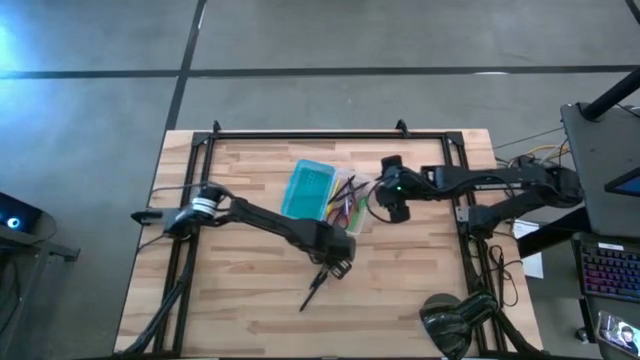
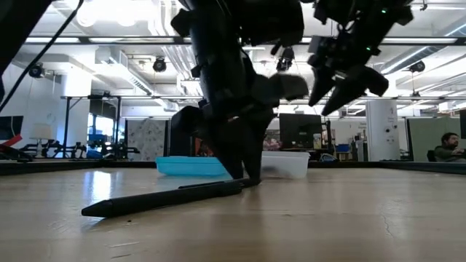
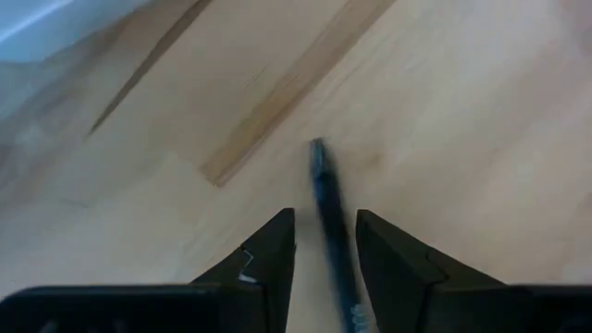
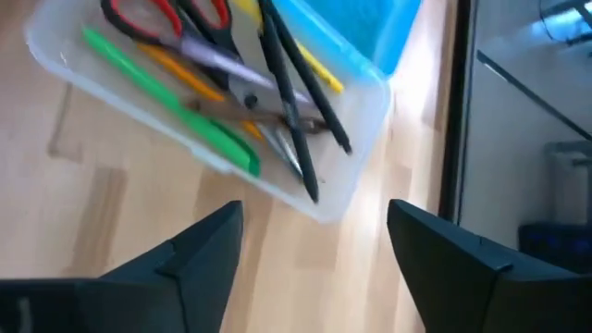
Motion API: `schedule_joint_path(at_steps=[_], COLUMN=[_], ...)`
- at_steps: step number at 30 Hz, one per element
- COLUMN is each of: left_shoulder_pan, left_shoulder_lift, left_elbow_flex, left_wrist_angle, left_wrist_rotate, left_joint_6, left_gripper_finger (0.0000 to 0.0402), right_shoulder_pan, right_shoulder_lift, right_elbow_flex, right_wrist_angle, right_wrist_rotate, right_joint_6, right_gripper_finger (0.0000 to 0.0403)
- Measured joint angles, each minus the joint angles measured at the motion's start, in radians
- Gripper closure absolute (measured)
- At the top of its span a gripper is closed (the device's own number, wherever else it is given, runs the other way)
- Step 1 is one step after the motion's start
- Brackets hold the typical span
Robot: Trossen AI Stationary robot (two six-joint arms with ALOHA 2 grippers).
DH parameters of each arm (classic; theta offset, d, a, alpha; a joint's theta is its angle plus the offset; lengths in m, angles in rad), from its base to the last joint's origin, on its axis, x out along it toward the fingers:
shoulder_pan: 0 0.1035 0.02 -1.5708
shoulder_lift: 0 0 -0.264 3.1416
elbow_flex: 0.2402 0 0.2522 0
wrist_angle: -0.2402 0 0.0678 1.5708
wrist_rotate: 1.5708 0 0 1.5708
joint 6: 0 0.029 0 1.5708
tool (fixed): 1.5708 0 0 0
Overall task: Pick & place school supplies into a supply box
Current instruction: Put the black pen into the supply box
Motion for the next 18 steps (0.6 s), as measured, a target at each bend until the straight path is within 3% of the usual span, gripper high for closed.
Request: schedule_joint_path(at_steps=[5, 10, 18], left_shoulder_pan=[0.002, 0.008, 0.061], left_shoulder_lift=[0.039, 0.047, -0.066], left_elbow_flex=[0.007, -0.028, -0.05], left_wrist_angle=[-0.053, -0.105, -0.165], left_wrist_rotate=[-0.001, 0.009, 0.124], left_joint_6=[0.061, 0.128, 0.158], left_gripper_finger=[0.0313, 0.0383, 0.0391], right_shoulder_pan=[0.0, 0.0, 0.0], right_shoulder_lift=[-0.069, -0.121, -0.146], right_elbow_flex=[-0.08, -0.116, -0.119], right_wrist_angle=[0.012, 0.024, 0.078], right_wrist_rotate=[0.047, 0.099, 0.117], right_joint_6=[0.052, 0.131, 0.241], right_gripper_finger=[0.0139, 0.015, 0.0167])
